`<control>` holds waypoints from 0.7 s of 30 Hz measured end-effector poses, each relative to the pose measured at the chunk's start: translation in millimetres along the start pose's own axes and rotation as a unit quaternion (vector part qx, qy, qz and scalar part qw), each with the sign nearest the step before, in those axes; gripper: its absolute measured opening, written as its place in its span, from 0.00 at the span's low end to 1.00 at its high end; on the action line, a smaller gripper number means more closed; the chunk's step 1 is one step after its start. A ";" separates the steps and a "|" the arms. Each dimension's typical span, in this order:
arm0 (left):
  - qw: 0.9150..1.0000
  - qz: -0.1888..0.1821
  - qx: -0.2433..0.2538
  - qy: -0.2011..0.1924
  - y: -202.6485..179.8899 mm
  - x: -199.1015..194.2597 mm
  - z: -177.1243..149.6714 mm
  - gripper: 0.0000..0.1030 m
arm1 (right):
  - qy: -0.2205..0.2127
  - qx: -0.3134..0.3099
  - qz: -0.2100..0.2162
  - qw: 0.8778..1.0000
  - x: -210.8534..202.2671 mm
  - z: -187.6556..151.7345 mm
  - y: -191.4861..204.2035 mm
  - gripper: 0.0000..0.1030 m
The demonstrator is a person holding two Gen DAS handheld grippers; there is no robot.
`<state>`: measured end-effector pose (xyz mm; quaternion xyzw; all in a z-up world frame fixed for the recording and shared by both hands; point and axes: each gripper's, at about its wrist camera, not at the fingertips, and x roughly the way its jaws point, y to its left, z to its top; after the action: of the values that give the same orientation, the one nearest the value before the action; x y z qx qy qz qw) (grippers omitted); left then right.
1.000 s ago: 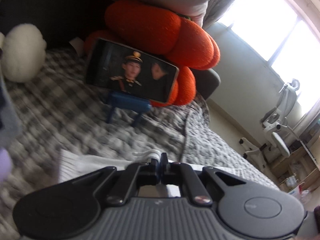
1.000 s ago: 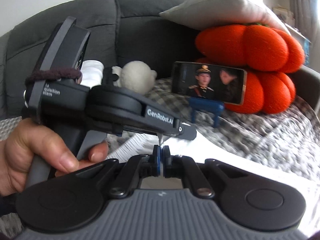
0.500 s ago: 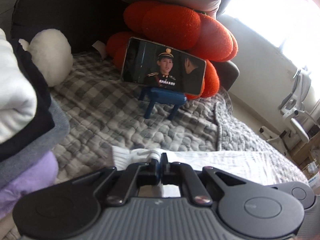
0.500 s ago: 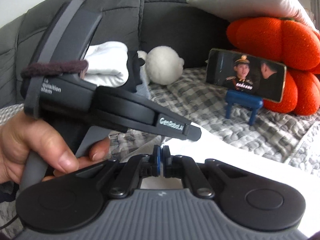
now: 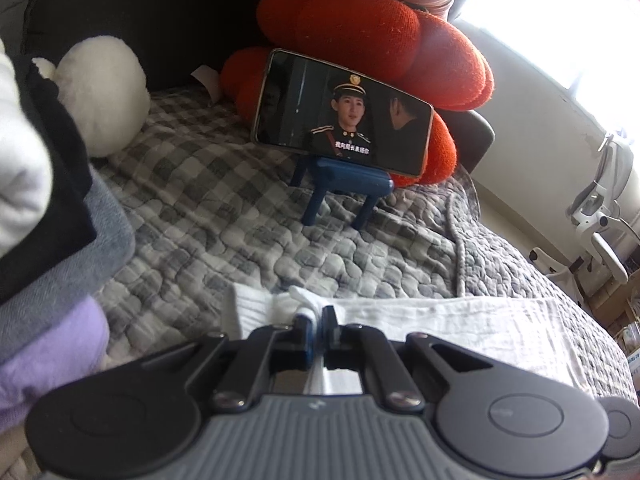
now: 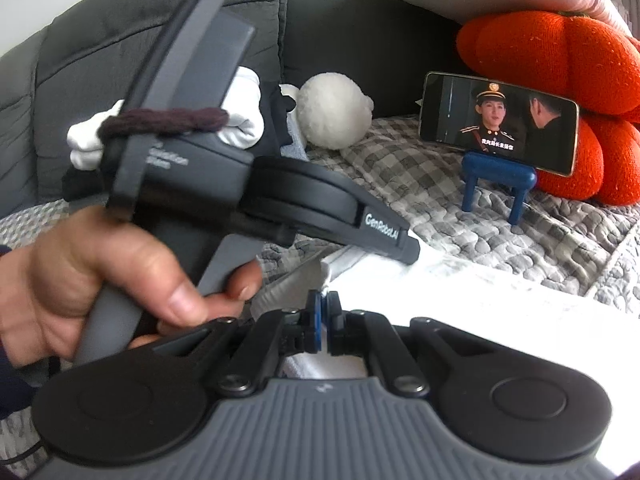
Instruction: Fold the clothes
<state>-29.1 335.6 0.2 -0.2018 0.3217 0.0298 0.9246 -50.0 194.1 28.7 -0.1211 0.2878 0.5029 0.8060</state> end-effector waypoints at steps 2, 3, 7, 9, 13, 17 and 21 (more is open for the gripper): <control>1.000 0.004 0.007 -0.003 -1.5 0.6 1.4 0.02 | -0.002 0.005 0.002 1.000 -0.7 1.0 -1.4 0.04; 1.000 0.008 0.012 -0.006 -2.2 0.4 2.0 0.02 | -0.003 0.006 0.002 1.000 -1.5 0.9 -1.4 0.04; 0.999 0.019 0.029 -0.021 -4.7 -2.0 5.1 0.02 | -0.004 0.001 0.005 1.000 -3.0 -0.4 0.9 0.04; 0.999 0.015 0.029 -0.024 -3.4 -2.7 6.3 0.02 | -0.002 -0.002 0.001 1.000 -1.7 -1.2 0.9 0.04; 0.999 0.029 0.035 -0.011 -4.2 4.0 5.7 0.02 | 0.001 -0.003 -0.006 1.000 1.8 -1.2 -0.6 0.04; 0.999 0.040 0.025 -0.008 0.9 2.7 3.8 0.02 | 0.020 -0.003 0.012 1.000 6.6 -3.5 -0.1 0.07; 0.998 0.049 0.023 -0.017 2.5 -6.1 5.8 0.02 | 0.034 0.009 0.077 0.996 0.4 -3.7 -3.3 0.11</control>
<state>-31.0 340.6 7.1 -0.1638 0.3164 0.0704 0.9317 -48.3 191.1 25.2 -0.1086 0.3279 0.5568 0.7554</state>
